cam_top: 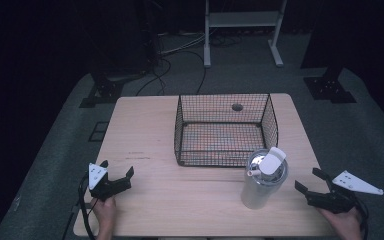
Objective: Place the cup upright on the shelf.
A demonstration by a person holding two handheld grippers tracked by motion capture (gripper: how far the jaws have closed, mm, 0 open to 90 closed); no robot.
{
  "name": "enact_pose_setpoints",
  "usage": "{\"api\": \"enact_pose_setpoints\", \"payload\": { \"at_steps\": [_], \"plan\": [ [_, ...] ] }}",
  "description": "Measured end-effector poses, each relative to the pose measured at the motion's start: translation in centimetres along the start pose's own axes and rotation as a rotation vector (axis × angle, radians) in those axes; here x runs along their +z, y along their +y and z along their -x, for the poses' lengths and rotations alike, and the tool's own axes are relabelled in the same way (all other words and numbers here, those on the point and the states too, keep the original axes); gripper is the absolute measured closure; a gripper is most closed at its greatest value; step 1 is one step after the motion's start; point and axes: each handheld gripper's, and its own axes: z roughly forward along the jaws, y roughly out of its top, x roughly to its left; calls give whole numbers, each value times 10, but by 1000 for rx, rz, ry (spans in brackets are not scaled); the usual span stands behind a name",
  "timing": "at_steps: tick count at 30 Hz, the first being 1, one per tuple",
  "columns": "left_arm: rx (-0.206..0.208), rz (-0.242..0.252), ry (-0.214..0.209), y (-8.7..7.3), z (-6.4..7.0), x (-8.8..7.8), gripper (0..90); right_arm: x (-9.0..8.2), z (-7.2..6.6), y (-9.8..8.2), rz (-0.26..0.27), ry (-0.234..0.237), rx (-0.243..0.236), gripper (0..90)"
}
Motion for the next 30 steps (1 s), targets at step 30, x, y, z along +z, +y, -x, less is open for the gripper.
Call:
{"api": "enact_pose_setpoints", "payload": {
  "at_steps": [30],
  "plan": [
    [0,30,-10,-1,-1,-3,0,12,-73,10,53,318,-95,99]
  ]
}}
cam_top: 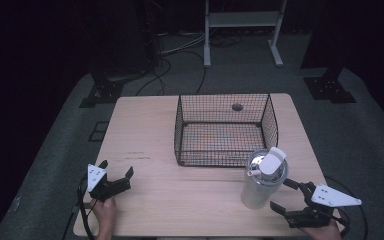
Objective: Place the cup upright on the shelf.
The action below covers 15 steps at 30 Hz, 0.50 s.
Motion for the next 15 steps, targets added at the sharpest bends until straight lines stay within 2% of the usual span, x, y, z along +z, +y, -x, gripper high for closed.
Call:
{"api": "enact_pose_setpoints", "payload": {
  "at_steps": [6,15],
  "plan": [
    [0,0,-1,0,0,0,0,17,-1,4,-17,1,-10,74],
    [1,4,-5,0,0,0,0,41,-4,11,-28,-24,-37,56]
  ]
}}
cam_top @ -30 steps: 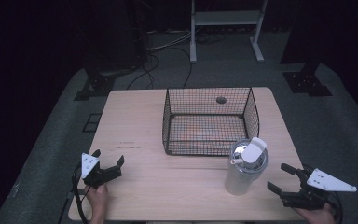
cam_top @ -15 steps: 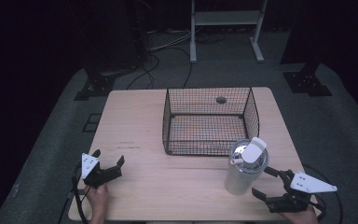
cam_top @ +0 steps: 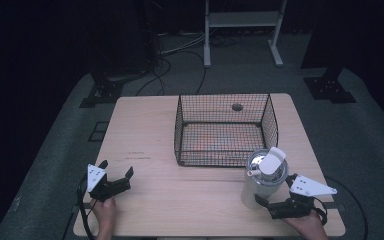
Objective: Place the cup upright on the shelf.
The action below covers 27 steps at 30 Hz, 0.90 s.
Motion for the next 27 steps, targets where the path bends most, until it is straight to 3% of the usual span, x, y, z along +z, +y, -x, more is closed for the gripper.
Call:
{"api": "enact_pose_setpoints", "payload": {
  "at_steps": [11,22,27],
  "plan": [
    [1,2,-4,0,0,0,0,14,2,2,43,8,0,59],
    [-1,5,-6,0,0,0,0,14,1,2,56,-6,-11,82],
    [-2,7,-8,0,-1,0,0,14,2,3,63,-7,9,84]
  ]
}}
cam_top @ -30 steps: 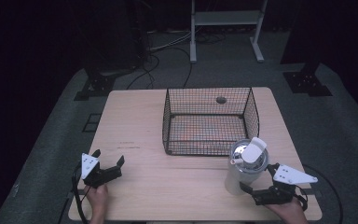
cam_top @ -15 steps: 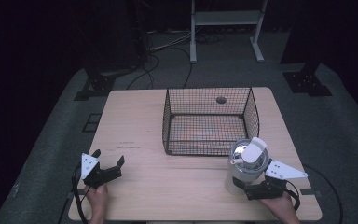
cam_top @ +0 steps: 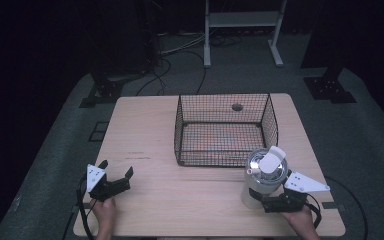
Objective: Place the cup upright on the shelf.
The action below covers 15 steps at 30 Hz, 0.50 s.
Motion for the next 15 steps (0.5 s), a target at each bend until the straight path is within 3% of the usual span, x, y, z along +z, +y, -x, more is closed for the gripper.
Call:
{"api": "enact_pose_setpoints", "payload": {
  "at_steps": [4,9,15],
  "plan": [
    [-1,1,-2,0,0,0,0,-1,4,5,28,16,33,85],
    [0,1,-4,0,0,0,0,-2,6,18,35,28,21,84],
    [1,0,-6,0,0,0,0,7,3,61,63,88,-26,84]
  ]
}}
